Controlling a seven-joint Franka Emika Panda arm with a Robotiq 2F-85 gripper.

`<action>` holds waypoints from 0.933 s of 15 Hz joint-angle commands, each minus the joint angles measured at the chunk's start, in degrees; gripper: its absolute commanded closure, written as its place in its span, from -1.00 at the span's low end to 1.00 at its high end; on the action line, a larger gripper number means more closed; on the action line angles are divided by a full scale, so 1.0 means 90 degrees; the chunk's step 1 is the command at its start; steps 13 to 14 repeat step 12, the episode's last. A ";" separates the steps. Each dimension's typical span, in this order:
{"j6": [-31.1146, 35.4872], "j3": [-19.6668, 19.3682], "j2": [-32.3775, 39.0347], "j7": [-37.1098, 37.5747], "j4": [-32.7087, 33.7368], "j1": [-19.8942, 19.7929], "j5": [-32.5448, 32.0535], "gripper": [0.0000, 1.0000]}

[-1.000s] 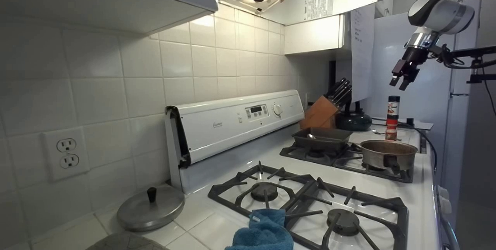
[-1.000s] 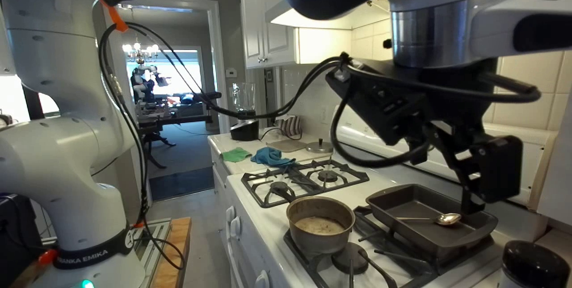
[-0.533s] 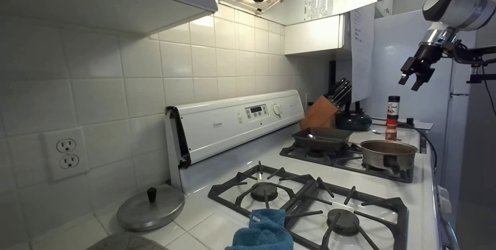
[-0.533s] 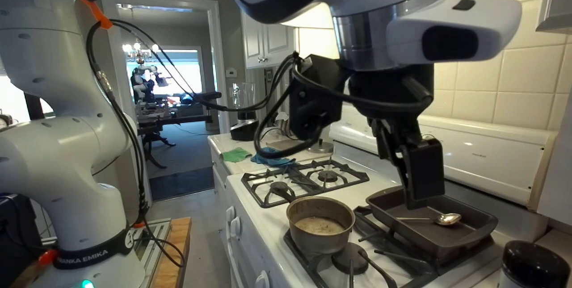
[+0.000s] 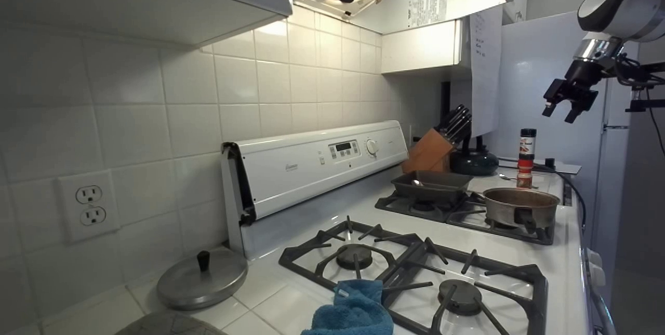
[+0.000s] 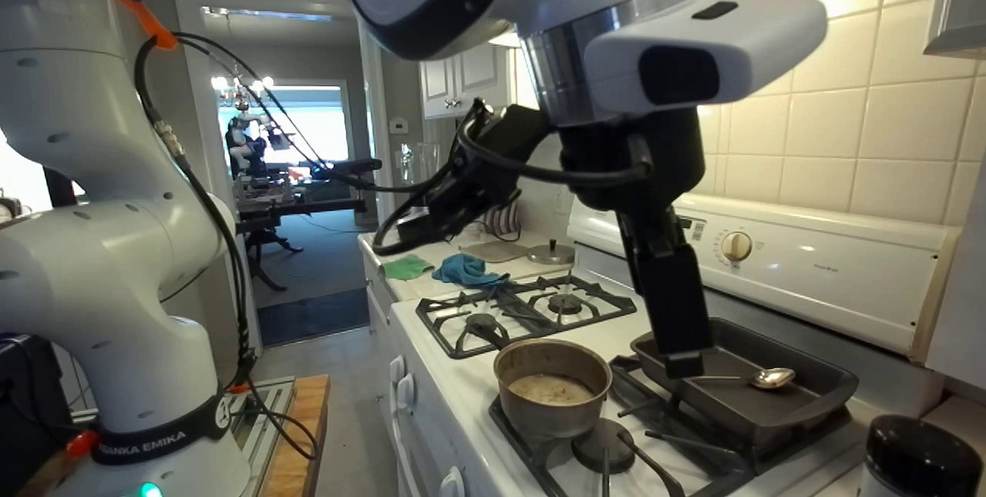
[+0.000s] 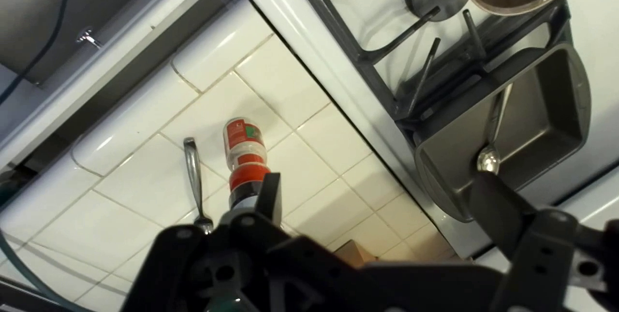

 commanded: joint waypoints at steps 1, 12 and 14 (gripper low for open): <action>0.0024 -0.0073 -0.0362 0.0517 -0.0309 0.0095 -0.0856 -1.00; -0.0030 -0.0166 -0.0233 0.0399 -0.0139 0.0186 -0.1330 -1.00; -0.0030 -0.0166 -0.0233 0.0399 -0.0139 0.0186 -0.1330 -1.00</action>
